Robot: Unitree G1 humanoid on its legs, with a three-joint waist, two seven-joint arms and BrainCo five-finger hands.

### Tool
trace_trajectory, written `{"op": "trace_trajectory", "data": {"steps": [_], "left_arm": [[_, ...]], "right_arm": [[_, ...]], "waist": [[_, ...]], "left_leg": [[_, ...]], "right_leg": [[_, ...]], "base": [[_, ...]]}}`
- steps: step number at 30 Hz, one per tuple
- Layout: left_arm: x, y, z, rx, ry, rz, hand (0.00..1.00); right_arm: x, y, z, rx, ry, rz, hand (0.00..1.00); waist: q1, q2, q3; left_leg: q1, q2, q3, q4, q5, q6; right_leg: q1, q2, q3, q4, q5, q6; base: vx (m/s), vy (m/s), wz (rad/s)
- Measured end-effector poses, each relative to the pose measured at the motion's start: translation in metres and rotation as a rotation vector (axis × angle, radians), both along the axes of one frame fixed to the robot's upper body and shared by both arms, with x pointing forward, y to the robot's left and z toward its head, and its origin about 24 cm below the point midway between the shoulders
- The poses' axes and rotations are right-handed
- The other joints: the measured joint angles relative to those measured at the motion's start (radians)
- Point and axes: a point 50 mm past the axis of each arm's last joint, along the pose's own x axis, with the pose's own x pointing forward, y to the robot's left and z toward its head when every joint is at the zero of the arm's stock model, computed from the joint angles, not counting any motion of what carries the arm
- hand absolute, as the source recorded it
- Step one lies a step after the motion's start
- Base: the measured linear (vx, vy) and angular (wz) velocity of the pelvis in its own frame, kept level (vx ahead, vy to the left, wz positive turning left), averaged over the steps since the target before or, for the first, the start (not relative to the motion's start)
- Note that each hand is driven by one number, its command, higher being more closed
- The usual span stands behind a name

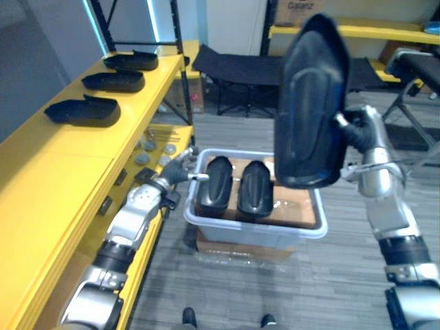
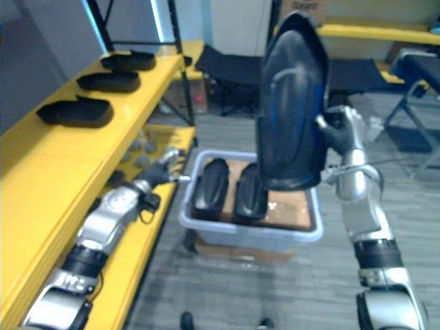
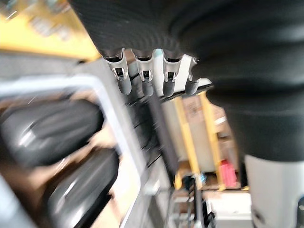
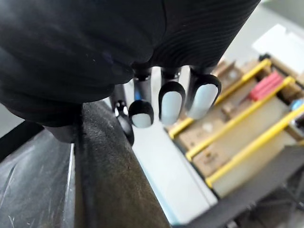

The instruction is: Walk over and take plastic housings, then place them on the shelf

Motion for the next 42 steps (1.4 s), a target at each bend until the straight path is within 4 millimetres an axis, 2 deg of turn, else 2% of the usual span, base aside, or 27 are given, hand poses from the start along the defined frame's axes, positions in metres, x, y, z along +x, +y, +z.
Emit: {"op": "trace_trajectory", "data": {"steps": [4,9,14,21,26,32,37,42], "left_arm": [[-0.001,-0.005,-0.017,-0.127,0.186,-0.013,0.00],[-0.005,-0.010,-0.032,-0.243,0.333,-0.016,0.00],[-0.010,-0.031,-0.040,-0.382,0.411,-0.035,0.00],[-0.015,-0.053,-0.044,-0.400,0.431,-0.084,0.00],[-0.018,-0.063,-0.047,-0.389,0.434,-0.113,0.00],[-0.023,-0.081,-0.049,-0.402,0.428,-0.160,0.00],[-0.023,-0.095,-0.047,-0.390,0.370,-0.140,0.00],[-0.017,-0.099,-0.040,-0.333,0.242,-0.091,0.00]], "right_arm": [[0.003,-0.005,-0.007,-0.032,0.038,-0.030,1.00],[0.009,0.003,-0.011,-0.073,0.057,-0.002,1.00],[0.014,0.014,-0.024,-0.079,0.106,0.021,1.00],[0.018,0.021,-0.048,-0.078,0.203,0.018,1.00],[0.023,0.034,-0.058,-0.056,0.249,0.033,1.00],[0.027,0.040,-0.073,-0.018,0.318,0.028,1.00],[0.029,0.046,-0.082,0.005,0.349,0.025,1.00],[0.032,0.049,-0.086,0.030,0.375,0.017,1.00]], "waist": [[0.001,-0.006,-0.006],[0.005,-0.028,-0.014],[0.018,-0.038,-0.020],[0.026,-0.038,-0.020],[0.033,-0.039,-0.020],[0.039,-0.043,-0.019],[0.043,-0.043,-0.019],[0.049,-0.044,-0.018]], "left_leg": [[-0.004,0.010,0.002,0.000,0.014,-0.005],[-0.009,0.006,0.002,0.000,0.017,-0.002],[-0.010,0.004,-0.004,0.000,0.021,-0.001],[-0.008,0.006,-0.021,0.000,0.023,-0.002],[-0.009,0.005,-0.024,0.000,0.025,-0.001],[-0.010,0.002,-0.025,0.000,0.026,0.000],[-0.010,0.002,-0.028,0.000,0.026,0.000],[-0.008,0.001,-0.041,0.000,0.027,0.000]], "right_leg": [[0.002,0.014,-0.001,-0.021,0.008,0.000],[0.005,0.011,0.000,-0.039,0.031,-0.002],[0.008,0.011,-0.002,-0.039,0.035,-0.003],[0.021,0.013,-0.023,-0.040,0.035,-0.004],[0.023,0.013,-0.025,-0.043,0.033,-0.005],[0.025,0.011,-0.026,-0.047,0.035,-0.002],[0.026,0.010,-0.030,-0.047,0.035,-0.002],[0.039,0.011,-0.050,-0.047,0.035,-0.002]], "base": [[-0.03,-0.026,-0.03],[0.00,0.002,0.00],[0.01,0.000,0.02],[-0.02,-0.003,0.07],[-0.01,-0.001,0.01],[0.00,0.000,0.00],[0.00,-0.001,0.01],[0.01,-0.004,0.11]]}}
